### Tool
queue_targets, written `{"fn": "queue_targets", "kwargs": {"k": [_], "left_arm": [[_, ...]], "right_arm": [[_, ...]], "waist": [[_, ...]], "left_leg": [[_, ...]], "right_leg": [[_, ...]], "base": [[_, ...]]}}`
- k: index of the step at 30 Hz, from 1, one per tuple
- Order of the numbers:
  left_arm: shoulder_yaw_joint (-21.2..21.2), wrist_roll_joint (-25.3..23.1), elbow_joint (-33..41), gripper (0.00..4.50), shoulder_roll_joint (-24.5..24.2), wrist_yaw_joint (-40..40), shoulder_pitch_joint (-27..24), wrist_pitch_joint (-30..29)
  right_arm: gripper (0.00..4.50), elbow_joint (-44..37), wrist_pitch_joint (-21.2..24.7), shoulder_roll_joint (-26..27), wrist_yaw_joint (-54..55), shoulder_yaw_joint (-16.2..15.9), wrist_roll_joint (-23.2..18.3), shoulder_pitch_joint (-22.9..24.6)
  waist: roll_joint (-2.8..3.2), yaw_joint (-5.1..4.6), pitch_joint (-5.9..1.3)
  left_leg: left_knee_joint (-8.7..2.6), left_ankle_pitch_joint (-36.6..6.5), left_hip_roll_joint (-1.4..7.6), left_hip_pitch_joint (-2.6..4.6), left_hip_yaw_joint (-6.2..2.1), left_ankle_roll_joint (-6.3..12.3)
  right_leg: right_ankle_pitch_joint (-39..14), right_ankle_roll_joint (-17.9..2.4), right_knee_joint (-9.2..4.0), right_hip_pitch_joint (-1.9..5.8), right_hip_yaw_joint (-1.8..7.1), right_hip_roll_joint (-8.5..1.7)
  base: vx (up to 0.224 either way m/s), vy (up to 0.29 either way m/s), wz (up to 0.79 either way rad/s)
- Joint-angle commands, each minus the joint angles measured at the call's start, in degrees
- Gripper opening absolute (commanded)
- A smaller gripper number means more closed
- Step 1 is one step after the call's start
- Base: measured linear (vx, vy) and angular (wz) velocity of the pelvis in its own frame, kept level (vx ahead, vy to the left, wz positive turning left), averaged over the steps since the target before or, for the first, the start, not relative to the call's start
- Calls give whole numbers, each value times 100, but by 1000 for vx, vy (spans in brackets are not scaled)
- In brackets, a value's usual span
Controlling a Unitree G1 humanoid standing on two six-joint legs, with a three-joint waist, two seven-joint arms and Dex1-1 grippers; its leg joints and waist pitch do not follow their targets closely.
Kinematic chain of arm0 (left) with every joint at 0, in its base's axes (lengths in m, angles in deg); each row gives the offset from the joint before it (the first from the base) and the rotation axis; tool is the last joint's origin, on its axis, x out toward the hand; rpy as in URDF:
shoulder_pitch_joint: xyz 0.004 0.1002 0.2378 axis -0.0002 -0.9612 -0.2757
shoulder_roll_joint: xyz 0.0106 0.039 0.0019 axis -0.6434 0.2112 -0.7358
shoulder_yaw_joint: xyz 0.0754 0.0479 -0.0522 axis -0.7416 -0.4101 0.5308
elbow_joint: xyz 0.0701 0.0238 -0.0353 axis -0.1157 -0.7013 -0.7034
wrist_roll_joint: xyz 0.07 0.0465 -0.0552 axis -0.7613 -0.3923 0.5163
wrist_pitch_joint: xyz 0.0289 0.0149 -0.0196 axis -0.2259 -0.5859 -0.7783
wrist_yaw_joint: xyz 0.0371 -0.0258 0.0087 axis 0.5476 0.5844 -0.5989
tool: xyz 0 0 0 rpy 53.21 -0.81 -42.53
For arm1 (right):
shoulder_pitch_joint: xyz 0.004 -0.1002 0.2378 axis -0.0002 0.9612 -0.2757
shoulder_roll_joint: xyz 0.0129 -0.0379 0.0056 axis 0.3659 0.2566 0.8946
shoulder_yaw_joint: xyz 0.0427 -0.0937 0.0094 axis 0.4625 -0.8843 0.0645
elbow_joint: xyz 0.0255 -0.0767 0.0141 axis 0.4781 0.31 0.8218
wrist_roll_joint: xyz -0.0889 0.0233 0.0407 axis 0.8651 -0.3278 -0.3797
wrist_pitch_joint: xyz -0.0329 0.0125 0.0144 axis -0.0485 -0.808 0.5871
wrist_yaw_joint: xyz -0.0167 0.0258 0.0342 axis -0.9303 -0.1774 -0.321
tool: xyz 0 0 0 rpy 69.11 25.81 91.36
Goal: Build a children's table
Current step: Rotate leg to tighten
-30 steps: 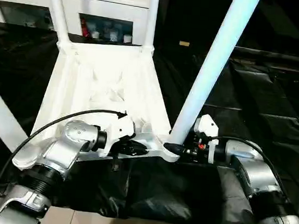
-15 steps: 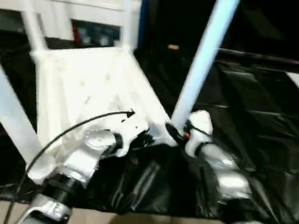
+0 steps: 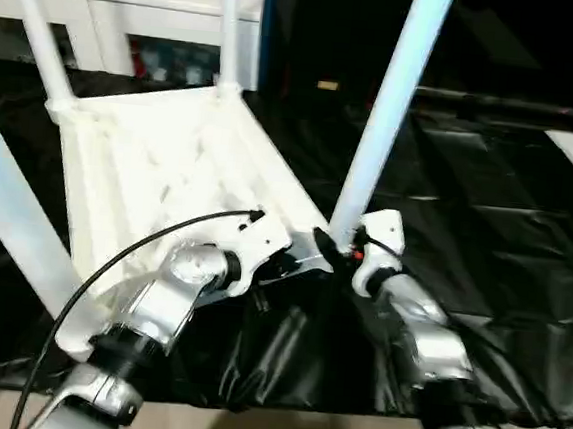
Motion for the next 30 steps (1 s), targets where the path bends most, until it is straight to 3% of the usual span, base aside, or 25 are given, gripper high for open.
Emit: {"fn": "queue_targets", "kwargs": {"k": [1, 4, 6, 9, 13, 17, 20, 23, 25, 26, 30], "left_arm": [[-51, 47, -45, 57, 64, -35, 322, 36], [-65, -75, -271, 76, 4, -151, 416, -131], [-122, -126, -301, 89, -56, -70, 410, -241], [-102, -106, -324, 89, -82, -42, 386, -310], [-114, -21, -323, 64, -148, 15, 407, -215], [-60, 73, 196, 64, -404, 165, 241, -350], [14, 149, 441, 87, -495, 214, 153, -558], [39, 221, 951, 115, -704, 363, -75, -752], [43, 221, 1014, 135, -727, 360, -99, -779], [78, 261, 1112, 135, -769, 335, -136, -845], [131, 300, 1018, 135, -752, 136, -117, -773]], "right_arm": [[329, -183, 153, 52, -461, -445, -157, 141], [329, -390, 224, -147, -678, -403, -262, 263], [329, -432, 229, -222, -744, -361, -283, 282], [329, -537, 278, -379, -899, -273, -323, 274], [329, -569, 327, -617, -1007, -202, -408, 232], [329, -496, 296, -814, -1141, -102, -444, 169], [329, -530, 287, -872, -1177, -83, -467, 177], [329, -769, 397, -1052, -1418, -60, -628, 305], [329, -826, 429, -1092, -1482, -53, -670, 336], [329, -954, 460, -1241, -1660, -44, -734, 437], [329, -909, 321, -1543, -1733, 73, -698, 541]], "waist": [[61, 0, -307], [55, -6, -337], [48, -7, -348], [83, -10, -365], [64, -12, -359], [61, -18, -347], [70, -21, -339], [38, -21, -334], [60, -3, -335], [28, -2, -339], [23, 38, -348]], "left_leg": [[-483, -1975, 128, 15, -33, 177], [-475, -1537, 139, -52, -36, 177], [-445, -1369, 121, -43, -14, 247], [-424, -1033, 129, -60, -9, 319], [-421, -1068, 134, -40, -3, 371], [-435, -1268, 135, -40, -10, 300], [-422, -1271, 137, -10, 8, 303], [-431, -1248, 143, -22, 3, 316], [-421, -1176, 156, -1, 9, 344], [-416, -1124, 144, -16, 15, 361], [-394, -996, 135, -16, 21, 414]], "right_leg": [[-2132, -946, -446, 197, 223, -269], [-1537, -1012, -377, 258, 220, -265], [-1464, -1101, -375, 265, 221, -268], [-1087, -1255, -336, 292, 224, -263], [-1030, -1340, -329, 296, 221, -245], [-1398, -1270, -355, 300, 223, -262], [-1496, -1264, -368, 261, 228, -246], [-1567, -1228, -363, 267, 219, -242], [-1409, -1258, -349, 248, 230, -235], [-1303, -1278, -336, 264, 229, -227], [-1164, -1294, -317, 275, 226, -229]], "base": [[0, 0, 0], [0, 0, 0], [0, 0, 0], [0, 0, 0], [0, 0, 0], [0, 0, 0], [0, 0, 0], [0, 0, 0], [0, 0, 0], [0, 0, 0], [0, 0, 0]]}}
